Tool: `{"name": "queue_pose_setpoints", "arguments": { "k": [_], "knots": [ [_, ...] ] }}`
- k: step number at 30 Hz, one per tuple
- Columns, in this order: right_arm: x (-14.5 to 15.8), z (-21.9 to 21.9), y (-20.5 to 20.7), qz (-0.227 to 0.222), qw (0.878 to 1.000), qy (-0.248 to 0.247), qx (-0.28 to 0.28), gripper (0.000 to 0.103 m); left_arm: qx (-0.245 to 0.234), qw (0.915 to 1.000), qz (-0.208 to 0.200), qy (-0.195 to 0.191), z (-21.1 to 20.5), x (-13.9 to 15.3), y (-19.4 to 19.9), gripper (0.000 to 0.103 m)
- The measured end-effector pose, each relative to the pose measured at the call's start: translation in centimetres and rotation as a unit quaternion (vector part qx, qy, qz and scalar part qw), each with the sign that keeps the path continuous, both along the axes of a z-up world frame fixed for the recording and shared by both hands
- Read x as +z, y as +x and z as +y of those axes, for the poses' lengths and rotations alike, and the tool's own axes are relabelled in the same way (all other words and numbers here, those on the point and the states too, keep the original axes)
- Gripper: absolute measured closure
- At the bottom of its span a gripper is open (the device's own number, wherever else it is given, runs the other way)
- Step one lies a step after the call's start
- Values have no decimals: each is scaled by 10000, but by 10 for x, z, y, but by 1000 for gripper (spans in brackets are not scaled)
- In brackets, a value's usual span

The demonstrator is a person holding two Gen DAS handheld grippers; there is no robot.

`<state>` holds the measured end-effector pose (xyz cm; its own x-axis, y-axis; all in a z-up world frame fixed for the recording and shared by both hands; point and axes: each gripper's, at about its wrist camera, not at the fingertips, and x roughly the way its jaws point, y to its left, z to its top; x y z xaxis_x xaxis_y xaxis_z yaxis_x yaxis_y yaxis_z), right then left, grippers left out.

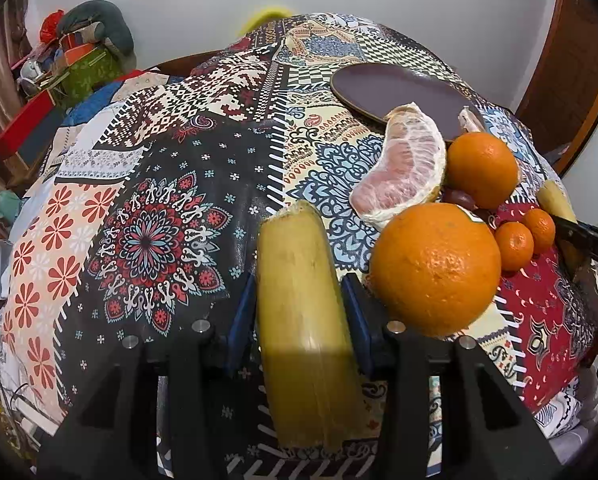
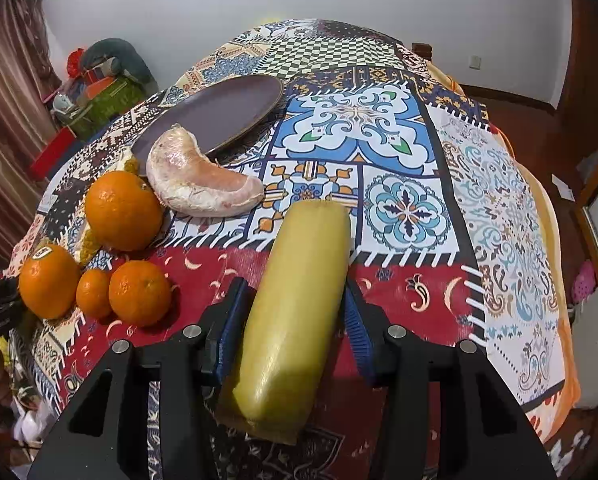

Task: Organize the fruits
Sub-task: 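Close the left tool on its corn cob while the right tool grasps and lifts the other, then carry the left tool's corn cob over the dark plate while the right tool carries its cob there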

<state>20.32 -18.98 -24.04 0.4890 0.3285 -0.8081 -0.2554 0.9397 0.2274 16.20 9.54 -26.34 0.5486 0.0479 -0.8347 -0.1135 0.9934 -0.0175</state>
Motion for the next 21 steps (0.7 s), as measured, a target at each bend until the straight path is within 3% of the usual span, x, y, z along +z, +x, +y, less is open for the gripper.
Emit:
{"name": "queue_pose_setpoints", "arguments": {
  "k": [2, 11, 21],
  "knots": [
    [3, -1, -2, -44, 10000, -7, 33, 68, -8, 10000, 17, -18, 0, 2, -2, 64],
    [28, 1, -16, -380, 9990, 96, 230, 69, -11, 10000, -41, 0, 2, 13, -4, 65],
    [65, 11, -15, -859, 9954, 226, 355, 69, -138, 9988, -475, 55, -6, 49, 6, 65]
  ]
}}
